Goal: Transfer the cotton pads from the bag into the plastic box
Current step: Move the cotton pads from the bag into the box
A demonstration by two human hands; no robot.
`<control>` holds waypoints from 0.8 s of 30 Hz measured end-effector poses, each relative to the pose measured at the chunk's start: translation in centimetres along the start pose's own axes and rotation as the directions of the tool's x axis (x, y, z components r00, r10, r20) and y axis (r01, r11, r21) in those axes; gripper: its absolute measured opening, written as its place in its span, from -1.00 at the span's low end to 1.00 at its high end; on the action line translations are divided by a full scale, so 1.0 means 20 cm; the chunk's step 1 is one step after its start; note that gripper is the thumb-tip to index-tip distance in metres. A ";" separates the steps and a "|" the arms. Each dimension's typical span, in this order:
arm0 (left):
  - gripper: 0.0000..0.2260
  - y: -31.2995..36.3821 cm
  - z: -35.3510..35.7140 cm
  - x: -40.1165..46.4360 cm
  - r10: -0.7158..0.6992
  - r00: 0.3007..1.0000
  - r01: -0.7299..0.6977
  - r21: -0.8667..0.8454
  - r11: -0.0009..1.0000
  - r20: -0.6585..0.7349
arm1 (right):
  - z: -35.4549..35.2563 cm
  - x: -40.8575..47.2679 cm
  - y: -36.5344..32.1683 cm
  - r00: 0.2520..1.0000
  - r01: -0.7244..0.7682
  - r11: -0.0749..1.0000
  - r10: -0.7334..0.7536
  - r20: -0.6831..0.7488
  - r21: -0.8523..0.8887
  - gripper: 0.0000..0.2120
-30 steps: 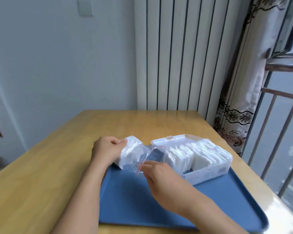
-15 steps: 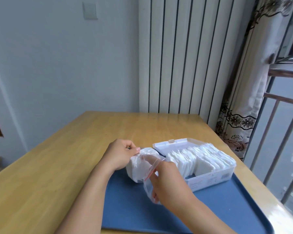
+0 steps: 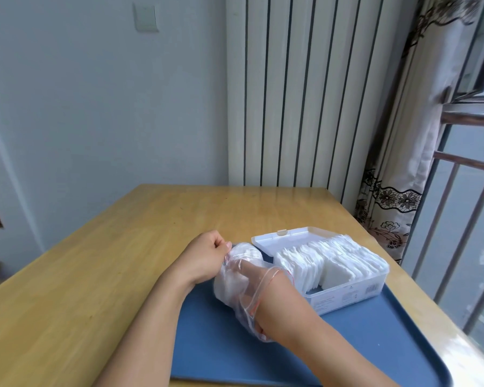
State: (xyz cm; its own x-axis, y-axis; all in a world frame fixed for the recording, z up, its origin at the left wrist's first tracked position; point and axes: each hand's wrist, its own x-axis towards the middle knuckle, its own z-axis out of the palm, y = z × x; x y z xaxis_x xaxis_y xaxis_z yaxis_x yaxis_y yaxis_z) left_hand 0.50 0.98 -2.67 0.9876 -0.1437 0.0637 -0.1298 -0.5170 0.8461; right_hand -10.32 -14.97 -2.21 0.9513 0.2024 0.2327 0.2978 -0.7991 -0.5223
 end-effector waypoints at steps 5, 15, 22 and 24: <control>-0.78 0.00 0.00 0.01 0.007 0.994 0.000 0.067 0.998 -0.109 | 0.05 0.04 -0.04 0.992 0.111 0.990 -0.116 -0.057 -0.089 -0.73; -0.78 -0.04 0.02 0.06 0.018 0.914 0.071 0.204 0.976 -0.404 | -0.01 -0.01 -0.04 0.915 0.144 0.974 -0.199 -0.352 -0.175 -0.76; -0.79 -0.09 -0.01 0.08 0.016 0.891 0.092 0.215 0.972 -0.454 | -0.12 -0.02 0.00 0.789 0.281 0.960 -0.221 -0.574 0.017 -0.75; -0.78 -0.09 -0.01 0.08 0.001 0.898 0.103 0.214 0.971 -0.440 | -0.19 -0.03 0.02 0.846 0.294 0.905 -0.097 -0.524 0.308 -0.73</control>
State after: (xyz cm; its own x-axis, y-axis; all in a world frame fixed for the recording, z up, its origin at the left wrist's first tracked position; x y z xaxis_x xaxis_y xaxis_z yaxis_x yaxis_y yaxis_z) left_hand 2.30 1.76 -3.93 0.9257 0.2415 0.2910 -0.0429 -0.6975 0.7153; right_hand -11.03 -17.53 0.61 0.7342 -0.0473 0.6773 0.5741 -0.4893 -0.6565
